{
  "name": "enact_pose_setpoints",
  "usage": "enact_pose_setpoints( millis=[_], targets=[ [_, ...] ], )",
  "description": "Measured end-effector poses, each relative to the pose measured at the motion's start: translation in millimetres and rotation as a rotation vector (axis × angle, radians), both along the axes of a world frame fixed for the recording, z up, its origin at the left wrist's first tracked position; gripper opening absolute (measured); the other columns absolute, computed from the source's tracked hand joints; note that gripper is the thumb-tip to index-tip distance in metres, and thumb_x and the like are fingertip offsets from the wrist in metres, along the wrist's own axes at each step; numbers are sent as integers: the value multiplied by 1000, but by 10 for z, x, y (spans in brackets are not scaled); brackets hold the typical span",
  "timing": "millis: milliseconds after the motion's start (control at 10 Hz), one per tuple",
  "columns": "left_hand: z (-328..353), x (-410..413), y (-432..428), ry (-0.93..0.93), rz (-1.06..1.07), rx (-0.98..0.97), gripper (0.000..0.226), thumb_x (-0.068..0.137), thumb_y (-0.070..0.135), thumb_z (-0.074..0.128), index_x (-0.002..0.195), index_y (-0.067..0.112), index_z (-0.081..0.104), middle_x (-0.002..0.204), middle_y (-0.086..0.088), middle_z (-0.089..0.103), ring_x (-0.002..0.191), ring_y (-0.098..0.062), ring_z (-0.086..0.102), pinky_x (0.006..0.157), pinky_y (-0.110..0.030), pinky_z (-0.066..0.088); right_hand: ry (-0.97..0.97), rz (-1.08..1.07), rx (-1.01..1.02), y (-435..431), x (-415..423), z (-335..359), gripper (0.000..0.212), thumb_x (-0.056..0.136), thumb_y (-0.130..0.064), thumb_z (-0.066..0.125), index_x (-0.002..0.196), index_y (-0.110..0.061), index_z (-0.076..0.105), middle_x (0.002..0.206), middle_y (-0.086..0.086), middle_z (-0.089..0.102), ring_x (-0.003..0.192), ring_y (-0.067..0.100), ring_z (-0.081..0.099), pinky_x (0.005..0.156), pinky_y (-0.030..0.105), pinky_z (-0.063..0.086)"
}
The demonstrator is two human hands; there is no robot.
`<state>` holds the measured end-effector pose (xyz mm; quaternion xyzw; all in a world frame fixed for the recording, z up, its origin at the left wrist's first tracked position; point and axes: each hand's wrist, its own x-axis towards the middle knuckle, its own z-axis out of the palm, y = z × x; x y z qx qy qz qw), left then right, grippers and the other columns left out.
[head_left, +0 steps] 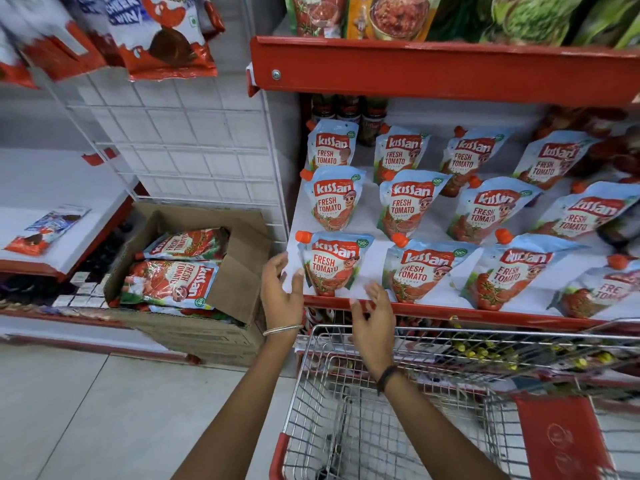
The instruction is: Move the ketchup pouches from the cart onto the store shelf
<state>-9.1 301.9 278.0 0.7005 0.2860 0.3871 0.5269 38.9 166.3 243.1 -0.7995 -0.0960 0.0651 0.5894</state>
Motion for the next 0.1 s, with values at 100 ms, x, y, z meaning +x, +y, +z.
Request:
enact_pose_setpoints(
  millis=[100],
  targets=[
    [294,-60,-176,-164,62,307,29,90,15,55,118,21,51,120,-6,57,113,-16,55,97,-43,50,-4,50,-237,-663,-416,-272,46,94,-30,51,136,-14,43,144,3,44,129,16,45,106,34,42]
  ],
)
